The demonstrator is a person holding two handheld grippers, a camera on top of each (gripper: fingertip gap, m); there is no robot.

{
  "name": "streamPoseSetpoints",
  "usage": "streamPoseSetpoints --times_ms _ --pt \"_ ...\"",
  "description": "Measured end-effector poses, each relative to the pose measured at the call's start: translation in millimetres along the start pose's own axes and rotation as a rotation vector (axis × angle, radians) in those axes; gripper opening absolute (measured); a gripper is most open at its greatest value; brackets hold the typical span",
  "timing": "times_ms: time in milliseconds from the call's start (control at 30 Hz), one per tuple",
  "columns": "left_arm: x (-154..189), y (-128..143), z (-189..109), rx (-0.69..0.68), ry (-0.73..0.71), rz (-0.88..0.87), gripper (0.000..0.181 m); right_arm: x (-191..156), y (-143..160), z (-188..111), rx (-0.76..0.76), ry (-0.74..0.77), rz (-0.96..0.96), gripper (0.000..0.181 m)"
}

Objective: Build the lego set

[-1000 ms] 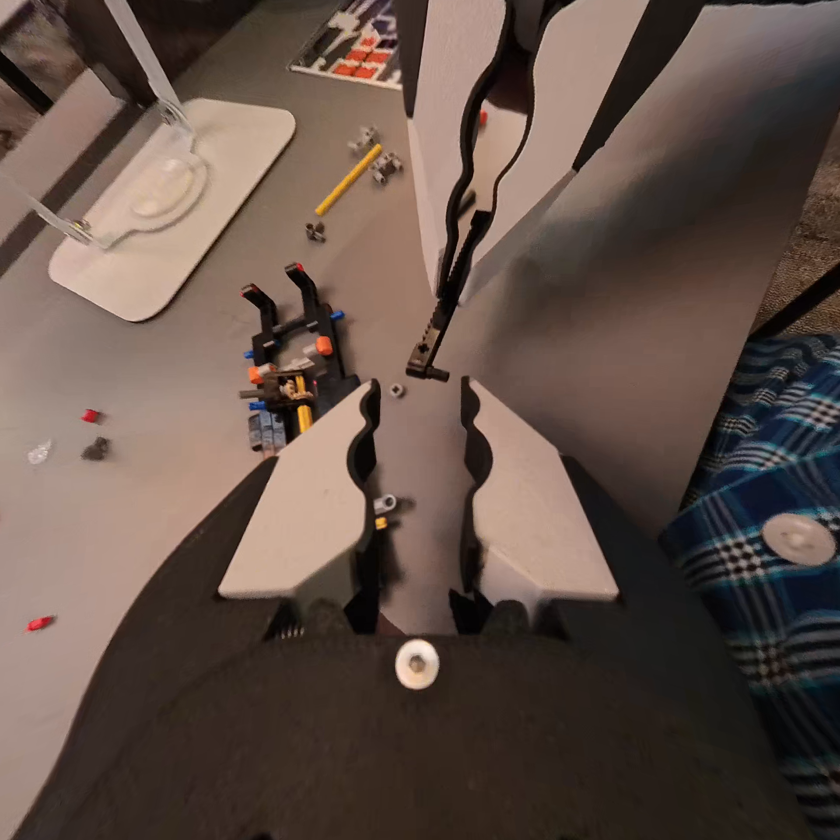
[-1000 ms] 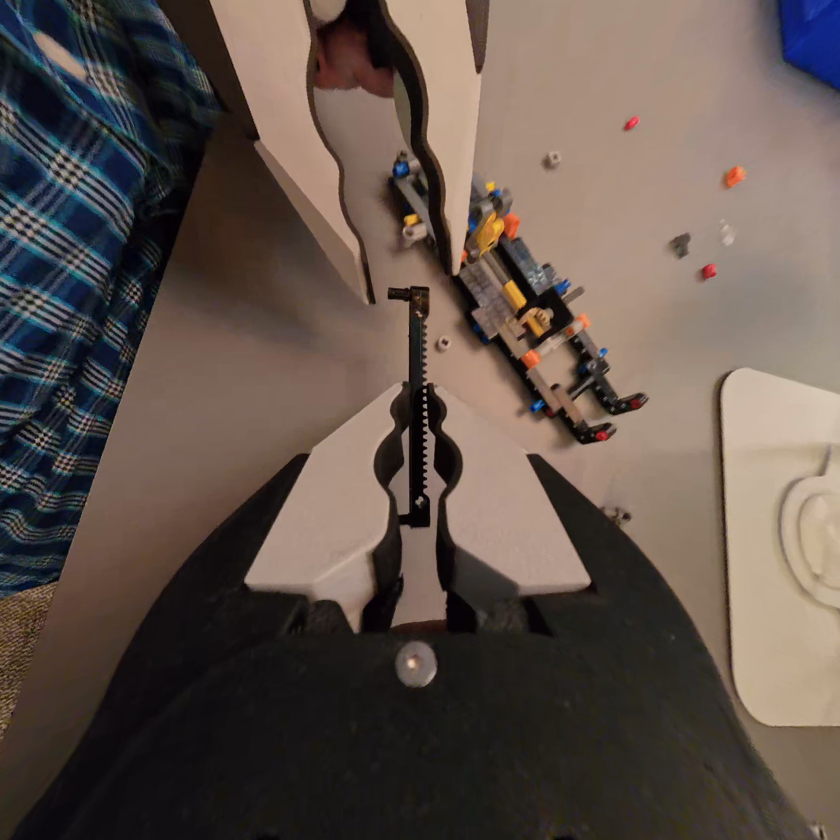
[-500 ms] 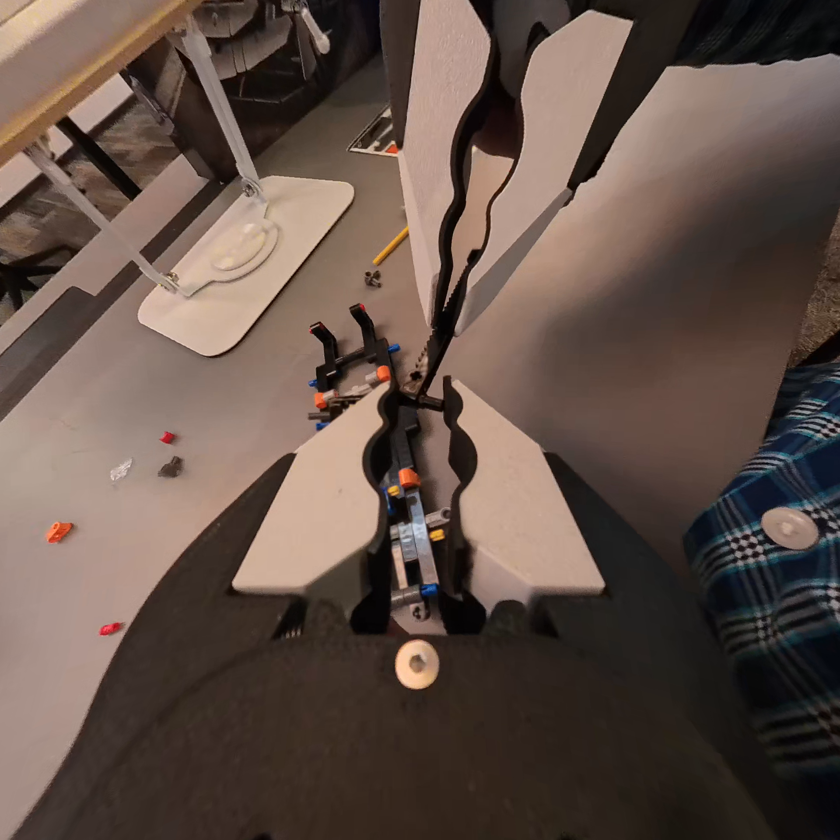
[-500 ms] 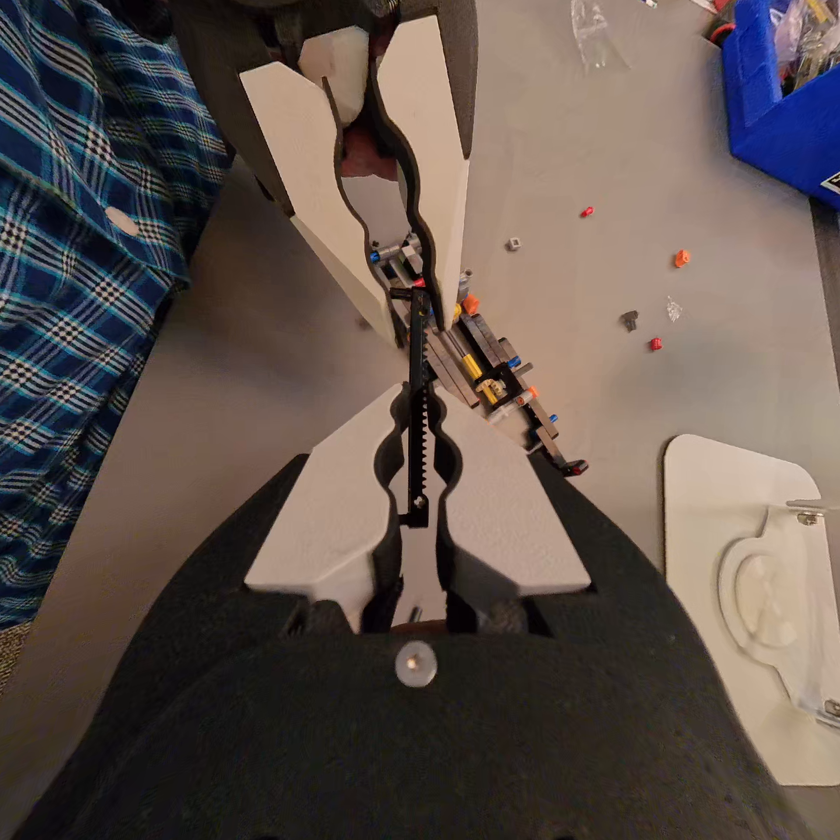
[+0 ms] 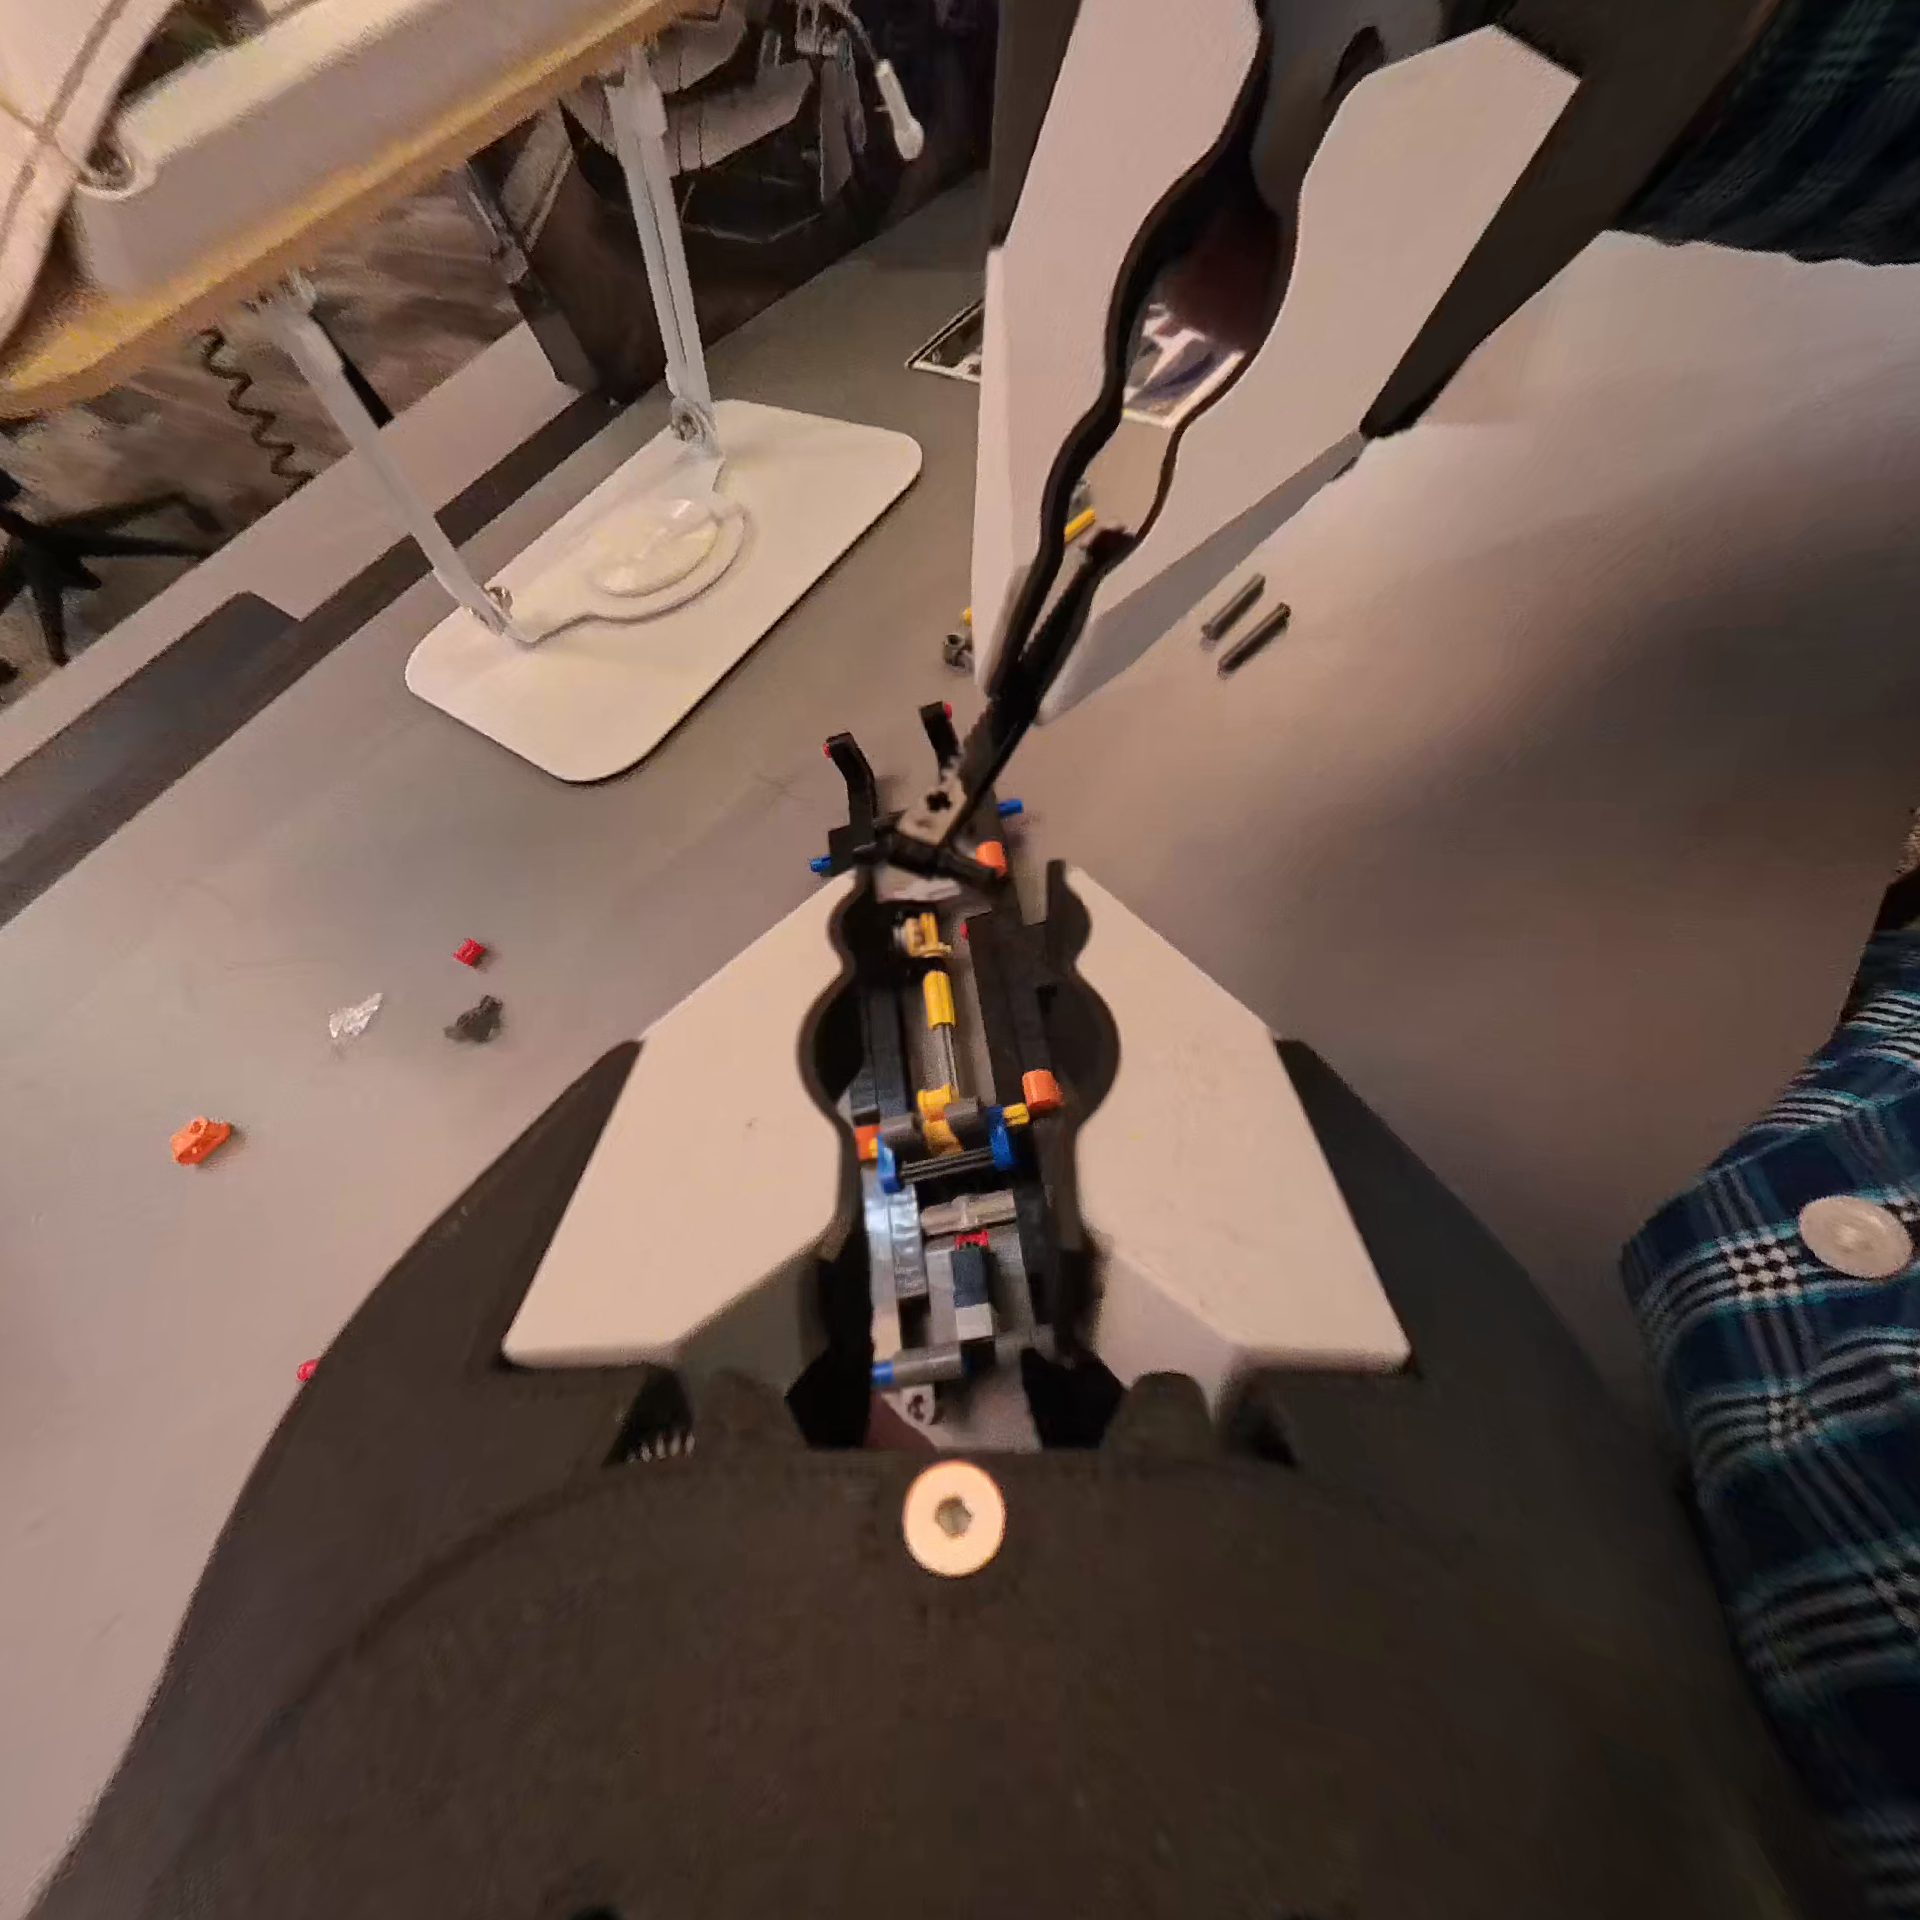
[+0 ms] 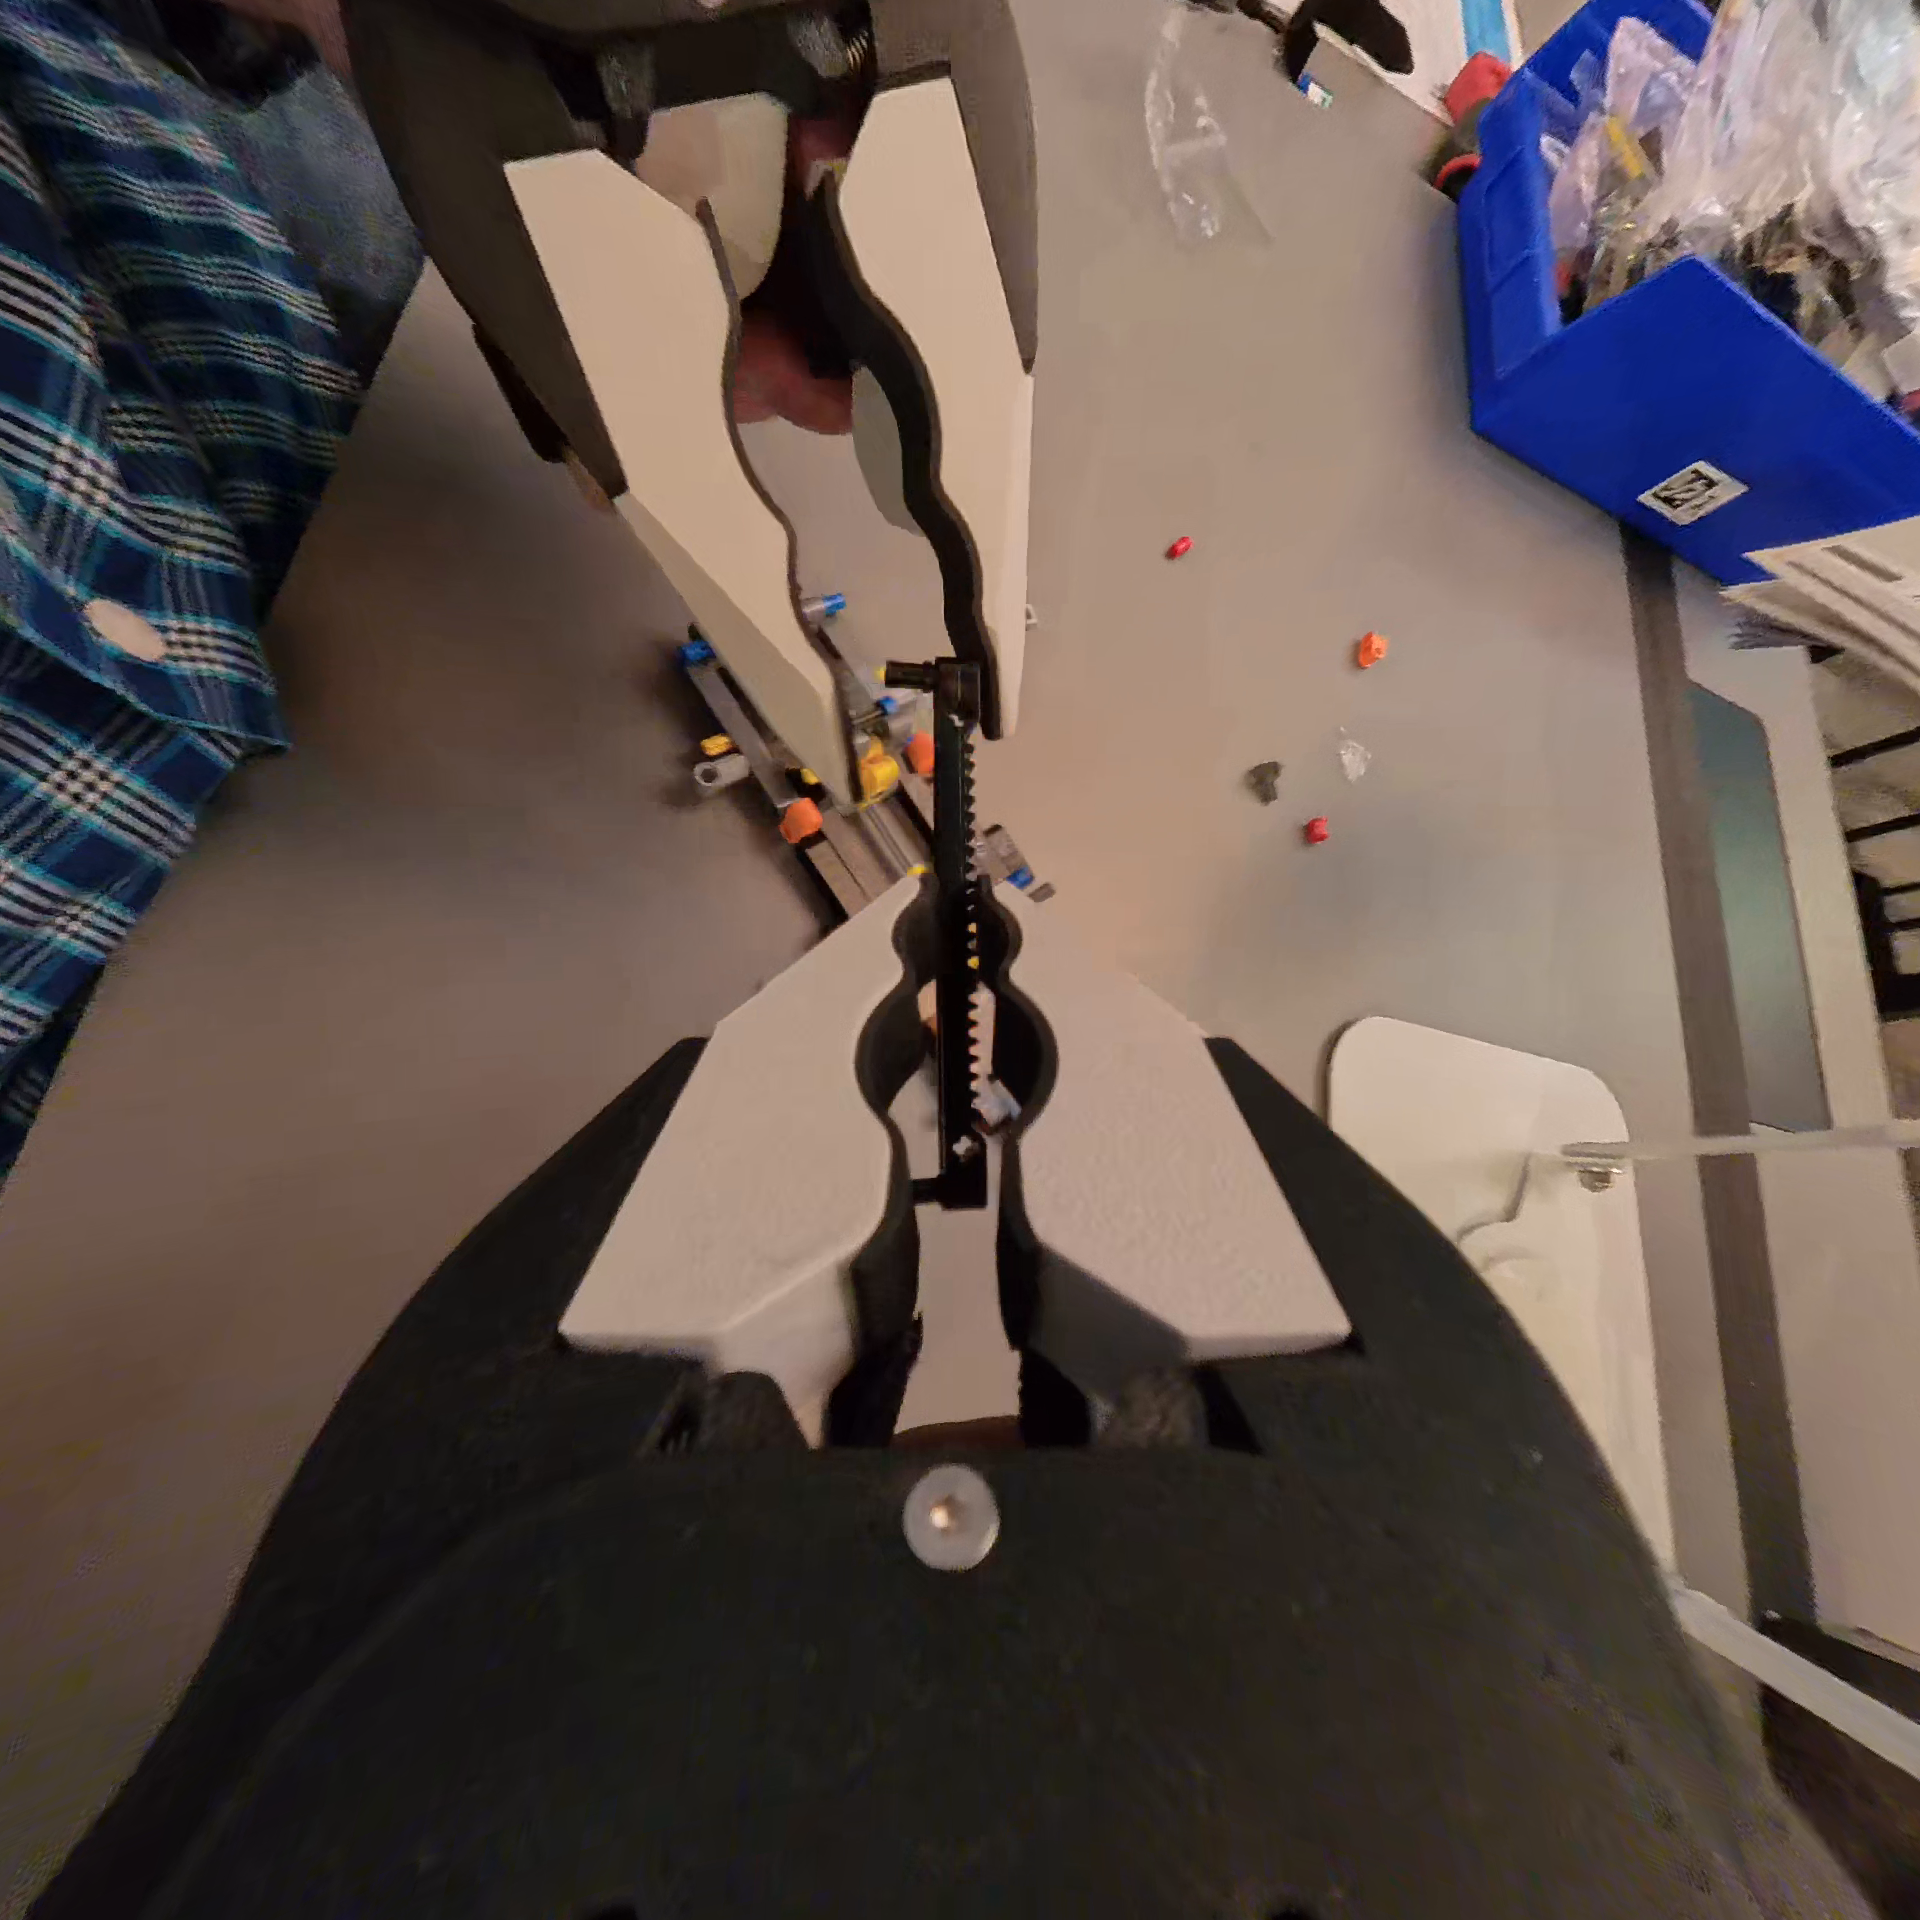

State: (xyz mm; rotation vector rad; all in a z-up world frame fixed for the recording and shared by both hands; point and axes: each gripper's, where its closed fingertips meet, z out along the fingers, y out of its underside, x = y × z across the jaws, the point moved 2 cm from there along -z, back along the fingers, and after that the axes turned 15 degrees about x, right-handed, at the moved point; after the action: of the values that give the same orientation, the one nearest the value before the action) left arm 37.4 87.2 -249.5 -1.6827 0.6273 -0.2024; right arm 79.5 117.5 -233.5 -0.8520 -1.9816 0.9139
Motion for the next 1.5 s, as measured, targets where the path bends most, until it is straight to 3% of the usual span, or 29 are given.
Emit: streamPoseSetpoints --times_ms 100,233,300,633,1167,1233,1367,1500 --pt "-6.0 -4.3 -4.4 0.029 -0.006 -0.07 0.033 8.1 -0.6 0.3 -0.021 0.042 -0.052 0.003" --pt "-10.5 -11.2 -6.9 0.1 0.023 -0.305 0.035 10.5 -11.9 3.6 -0.001 0.078 -0.165 0.002" --pt "-13.4 -15.7 -8.1 0.15 0.026 -0.4 0.027 9.7 -17.1 5.6 0.006 0.089 -0.228 0.003" --pt "-12.2 -21.6 -6.0 0.244 0.071 -0.615 0.014 8.3 -23.8 13.9 0.004 0.15 -0.44 0.003" --pt "-15.7 -29.4 -6.8 0.322 0.111 -0.64 0.006 15.2 -27.6 13.2 0.03 0.19 -0.446 0.004" --pt "-17.5 -30.2 -7.4 0.329 0.109 -0.64 0.006 17.1 -29.0 13.0 0.045 0.197 -0.419 0.005" --pt "-20.6 -29.4 -9.0 0.327 0.103 -0.625 0.006 24.6 -24.5 12.4 0.036 0.212 -0.358 0.025" --pt "-20.7 -28.3 -11.6 0.311 0.124 -0.558 0.006 29.9 -25.7 2.7 0.091 0.172 -0.199 0.025"
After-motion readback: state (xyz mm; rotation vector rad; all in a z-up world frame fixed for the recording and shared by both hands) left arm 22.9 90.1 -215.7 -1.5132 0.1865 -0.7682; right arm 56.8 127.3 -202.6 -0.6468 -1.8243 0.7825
